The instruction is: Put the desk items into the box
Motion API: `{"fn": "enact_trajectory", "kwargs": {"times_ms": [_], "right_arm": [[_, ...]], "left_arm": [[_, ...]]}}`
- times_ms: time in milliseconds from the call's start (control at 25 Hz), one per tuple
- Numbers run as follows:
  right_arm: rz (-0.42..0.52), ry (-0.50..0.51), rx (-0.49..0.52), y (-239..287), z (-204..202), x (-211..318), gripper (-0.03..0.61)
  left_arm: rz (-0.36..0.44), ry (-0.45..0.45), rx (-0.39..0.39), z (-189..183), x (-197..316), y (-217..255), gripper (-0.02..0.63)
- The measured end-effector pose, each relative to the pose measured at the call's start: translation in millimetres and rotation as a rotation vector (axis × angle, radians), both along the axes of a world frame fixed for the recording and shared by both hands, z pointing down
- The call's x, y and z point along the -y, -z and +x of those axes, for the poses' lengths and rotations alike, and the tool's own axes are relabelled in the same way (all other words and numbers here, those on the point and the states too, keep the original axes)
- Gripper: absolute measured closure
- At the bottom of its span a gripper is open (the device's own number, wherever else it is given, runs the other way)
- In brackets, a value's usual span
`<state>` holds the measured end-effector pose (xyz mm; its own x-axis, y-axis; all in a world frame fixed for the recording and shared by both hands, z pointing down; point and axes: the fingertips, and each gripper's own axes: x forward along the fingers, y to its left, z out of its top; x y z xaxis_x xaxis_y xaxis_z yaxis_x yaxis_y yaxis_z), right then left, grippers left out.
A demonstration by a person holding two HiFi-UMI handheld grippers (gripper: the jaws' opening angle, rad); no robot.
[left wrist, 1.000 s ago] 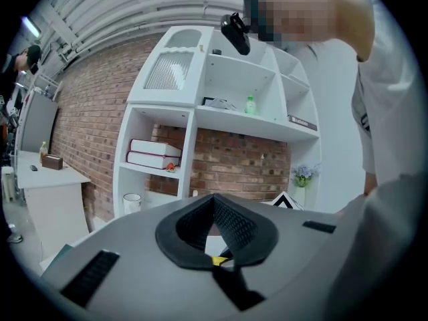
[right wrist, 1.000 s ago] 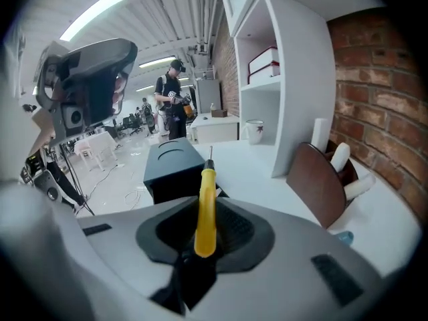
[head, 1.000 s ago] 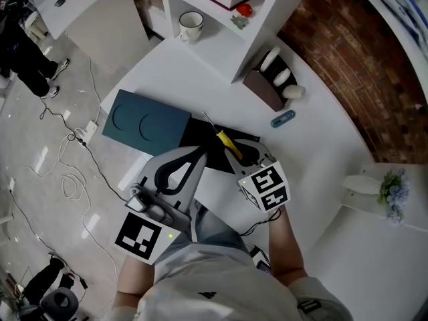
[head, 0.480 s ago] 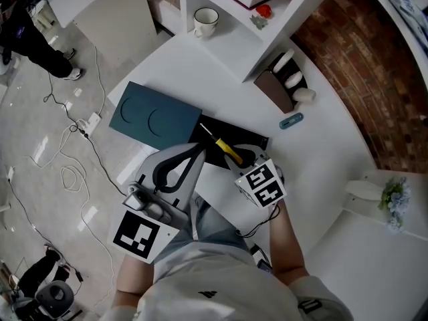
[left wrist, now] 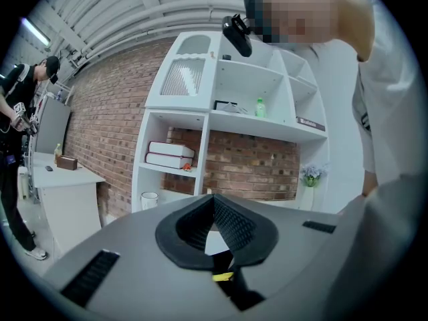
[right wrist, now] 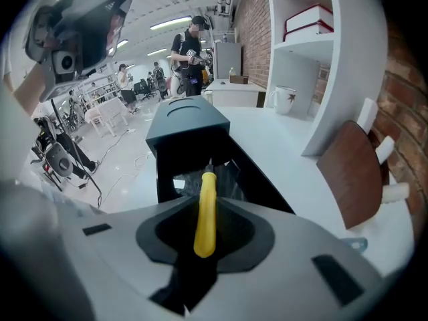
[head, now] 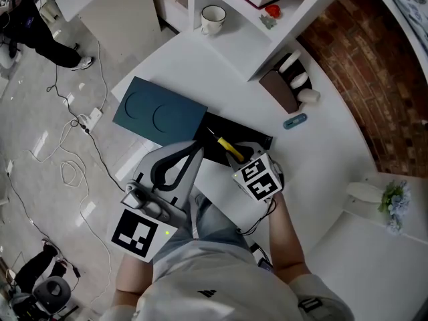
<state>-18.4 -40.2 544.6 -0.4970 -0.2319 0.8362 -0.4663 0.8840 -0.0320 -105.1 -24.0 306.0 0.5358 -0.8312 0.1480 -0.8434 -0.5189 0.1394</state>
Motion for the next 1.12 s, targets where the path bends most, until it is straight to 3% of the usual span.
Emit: {"fn": "enact_trajectory", "kwargs": {"times_ms": [360,640,1120], "right_arm": [[-0.010,0.001,-0.043,-9,1,-4,0.491],[0.000,-0.041,0.009,2,1,1,0.489],[0.082,-0.232,0.243,47,19,19,0.569]], "left_arm": [[0.005,0.009,0.002,-2,-3,1,0.601],[0.005,-0.001,0.009,2,-4,2,0.601],[0.021,-0.071,0.015,26,-3,9,0.601]]}}
